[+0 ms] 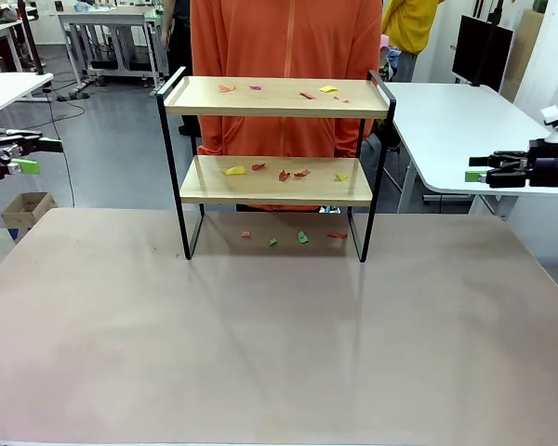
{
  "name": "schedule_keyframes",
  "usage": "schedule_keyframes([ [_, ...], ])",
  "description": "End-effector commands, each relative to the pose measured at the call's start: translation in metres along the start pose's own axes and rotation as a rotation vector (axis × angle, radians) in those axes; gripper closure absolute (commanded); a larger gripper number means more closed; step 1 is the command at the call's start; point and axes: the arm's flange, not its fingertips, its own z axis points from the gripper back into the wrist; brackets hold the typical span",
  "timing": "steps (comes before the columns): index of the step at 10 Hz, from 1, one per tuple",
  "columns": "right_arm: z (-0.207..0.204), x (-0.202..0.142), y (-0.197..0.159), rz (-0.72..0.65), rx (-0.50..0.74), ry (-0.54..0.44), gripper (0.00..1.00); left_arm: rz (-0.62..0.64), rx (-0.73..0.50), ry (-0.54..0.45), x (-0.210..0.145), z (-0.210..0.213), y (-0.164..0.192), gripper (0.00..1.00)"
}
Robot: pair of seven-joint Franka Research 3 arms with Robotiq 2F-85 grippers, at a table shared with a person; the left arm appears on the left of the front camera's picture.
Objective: Clean the shelf.
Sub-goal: Pick up the Duster handed by the human.
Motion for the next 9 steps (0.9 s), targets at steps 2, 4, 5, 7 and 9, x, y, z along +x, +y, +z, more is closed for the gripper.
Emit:
schedule_keyframes([
  [2,0.0,0.0,0.0,0.0,0.0,0.0,0.0,0.0,0.0,0.0,0.0,0.0,0.0,0.0],
  [4,0.0,0.0,0.0,0.0,0.0,0.0,0.0,0.0,0.0,0.0,0.0,0.0,0.0,0.0],
  [5,0.0,0.0,0.0,0.0,0.0,0.0,0.0,0.0,0.0,0.0,0.0,0.0,0.0,0.0],
  [7,0.0,0.0,0.0,0.0,0.0,0.0,0.0,0.0,0.0,0.0,0.0,0.0,0.0,0.0],
  [9,0.0,0.0,0.0,0.0,0.0,0.0,0.0,0.0,0.0,0.0,0.0,0.0,0.0,0.0],
])
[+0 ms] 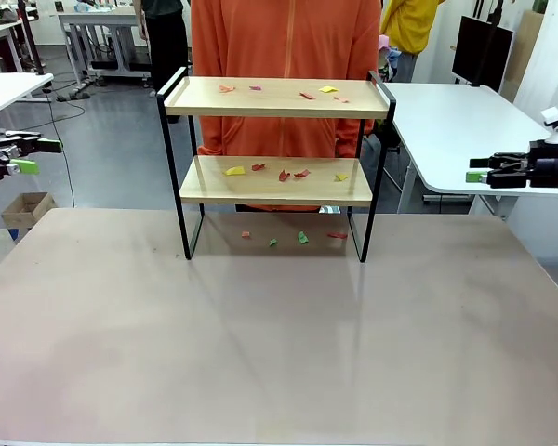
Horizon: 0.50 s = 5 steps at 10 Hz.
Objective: Clean the shelf.
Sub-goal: Pick up the Duster handed by the human.
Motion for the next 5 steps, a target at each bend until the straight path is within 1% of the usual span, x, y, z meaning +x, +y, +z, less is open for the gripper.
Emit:
schedule_keyframes([
  [1,-0.0015,0.0013,0.0015,0.014,-0.006,-0.003,0.0,-0.001,-0.001,0.006,0.0031,-0.0033,-0.0027,0.0],
  [5,-0.0015,0.0013,0.0015,0.014,-0.006,-0.003,0.0,-0.001,-0.001,0.006,0.0031,-0.0033,-0.0027,0.0],
])
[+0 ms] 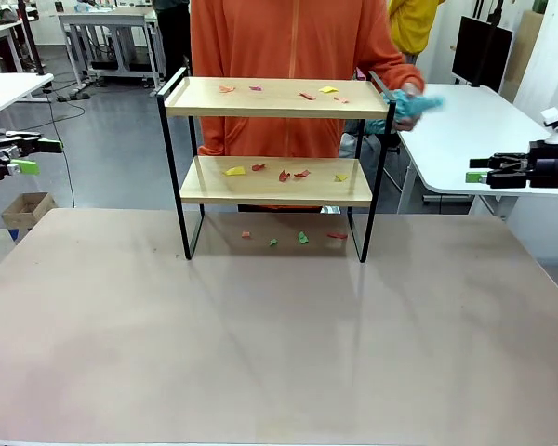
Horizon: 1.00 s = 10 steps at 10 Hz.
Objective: Clean the shelf.
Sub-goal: Pick up the Duster handed by the human.
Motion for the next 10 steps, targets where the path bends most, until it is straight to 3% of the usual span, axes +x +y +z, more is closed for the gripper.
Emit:
schedule_keyframes([
  [1,-0.0016,0.0013,0.0015,0.014,-0.006,-0.003,0.0,-0.001,-0.001,0.006,0.0031,-0.0033,-0.0027,0.0],
  [10,-0.0016,0.0013,0.0015,0.014,-0.006,-0.003,0.0,-0.001,-0.001,0.006,0.0031,-0.0033,-0.0027,0.0],
])
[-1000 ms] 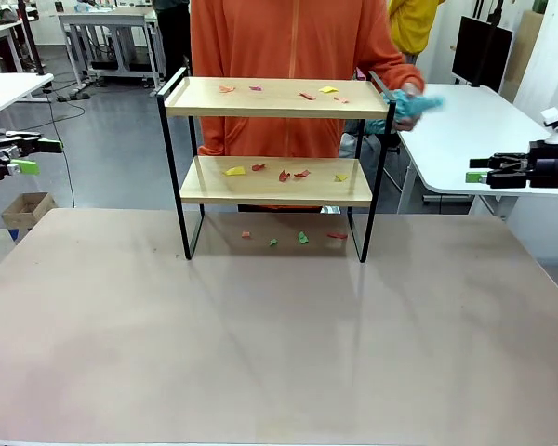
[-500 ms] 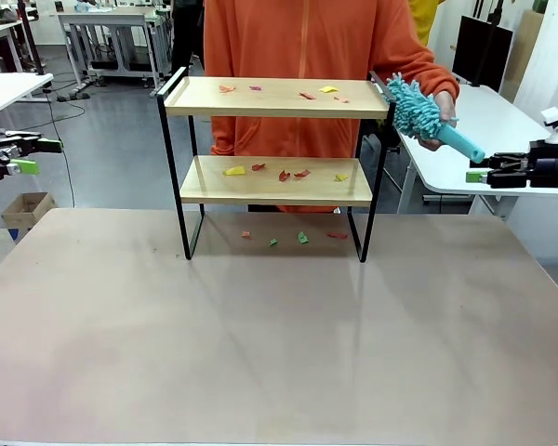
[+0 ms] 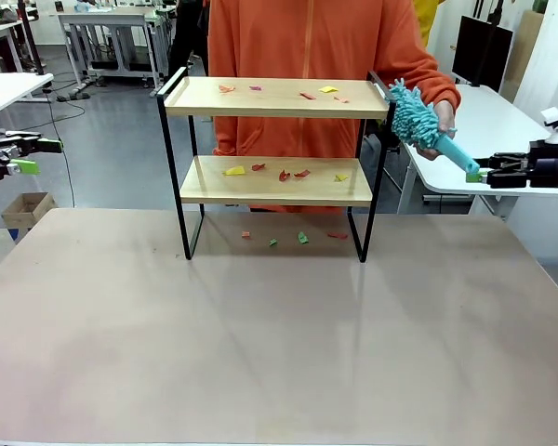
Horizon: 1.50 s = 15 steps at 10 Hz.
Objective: Clean the shelf.
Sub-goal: Pick up the Duster handed by the human.
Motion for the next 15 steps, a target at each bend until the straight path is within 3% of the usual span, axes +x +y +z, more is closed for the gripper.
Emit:
schedule_keyframes([
  [1,0.0,0.0,0.0,0.0,0.0,0.0,0.0,-0.001,-0.001,0.006,0.003,-0.003,-0.003,0.0],
  [4,0.015,0.054,0.036,0.04,-0.121,0.175,0.0,-0.001,-0.001,0.006,0.003,-0.003,-0.003,0.0],
  [7,0.021,0.107,0.078,0.041,-0.367,0.374,0.0,-0.001,-0.001,0.006,0.003,-0.003,-0.003,0.0],
  [11,-0.015,0.137,0.102,-0.215,-0.594,0.4,0.0,-0.001,-0.001,0.006,0.003,-0.003,-0.003,0.0],
  [12,-0.017,0.146,0.109,-0.213,-0.591,0.352,0.0,-0.001,-0.001,0.006,0.003,-0.003,-0.003,0.0],
  [13,-0.006,0.127,0.094,-0.113,-0.557,0.393,0.0,-0.001,-0.001,0.006,0.003,-0.003,-0.003,0.0],
  [15,-0.006,0.127,0.094,-0.113,-0.557,0.393,0.0,-0.001,-0.001,0.006,0.003,-0.003,-0.003,0.0],
])
